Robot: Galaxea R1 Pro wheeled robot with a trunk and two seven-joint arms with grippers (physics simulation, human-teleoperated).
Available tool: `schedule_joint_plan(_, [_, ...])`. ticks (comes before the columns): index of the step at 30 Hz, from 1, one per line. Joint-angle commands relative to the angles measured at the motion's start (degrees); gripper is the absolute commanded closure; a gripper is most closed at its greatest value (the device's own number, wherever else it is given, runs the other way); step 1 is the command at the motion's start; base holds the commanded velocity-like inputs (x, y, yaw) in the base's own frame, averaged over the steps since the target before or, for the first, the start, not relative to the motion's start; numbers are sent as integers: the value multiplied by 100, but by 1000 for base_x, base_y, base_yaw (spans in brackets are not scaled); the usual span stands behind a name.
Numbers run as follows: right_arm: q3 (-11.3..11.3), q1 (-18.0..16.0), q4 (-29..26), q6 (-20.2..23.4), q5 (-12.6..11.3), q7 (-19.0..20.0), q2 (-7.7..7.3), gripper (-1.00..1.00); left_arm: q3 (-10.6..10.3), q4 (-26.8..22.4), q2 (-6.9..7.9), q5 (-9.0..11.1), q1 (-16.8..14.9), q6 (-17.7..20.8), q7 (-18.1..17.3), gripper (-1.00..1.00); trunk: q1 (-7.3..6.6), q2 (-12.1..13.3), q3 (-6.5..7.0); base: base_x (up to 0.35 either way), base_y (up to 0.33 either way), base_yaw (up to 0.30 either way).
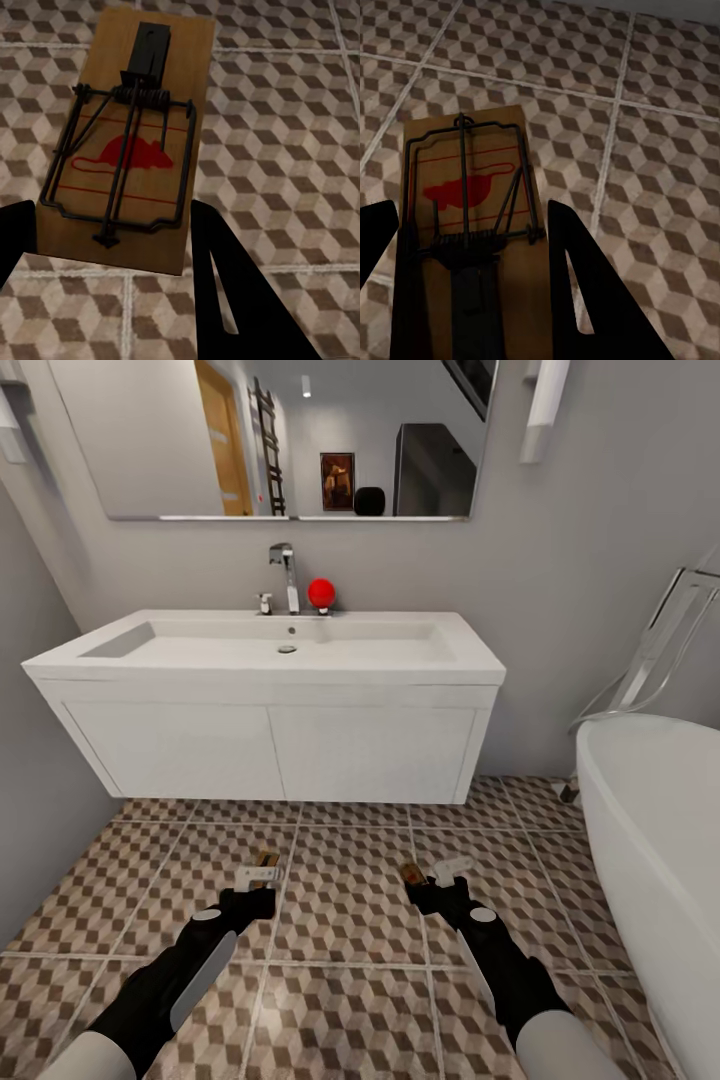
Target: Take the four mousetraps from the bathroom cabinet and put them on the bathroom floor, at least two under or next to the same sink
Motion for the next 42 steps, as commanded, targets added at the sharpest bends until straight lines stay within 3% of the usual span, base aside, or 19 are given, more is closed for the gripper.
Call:
schedule_joint_plan(1, [-8, -1, -13, 32, 57, 23, 2, 100, -33, -11, 8, 37, -5, 19, 63, 100, 21, -44, -33, 0, 0, 0])
schedule_joint_plan(42, [-1, -1, -9, 31, 57, 31, 2, 100, -192, 5, -8, 37, -5, 19, 66, 100, 922, -1688, -1146, 0, 0, 0])
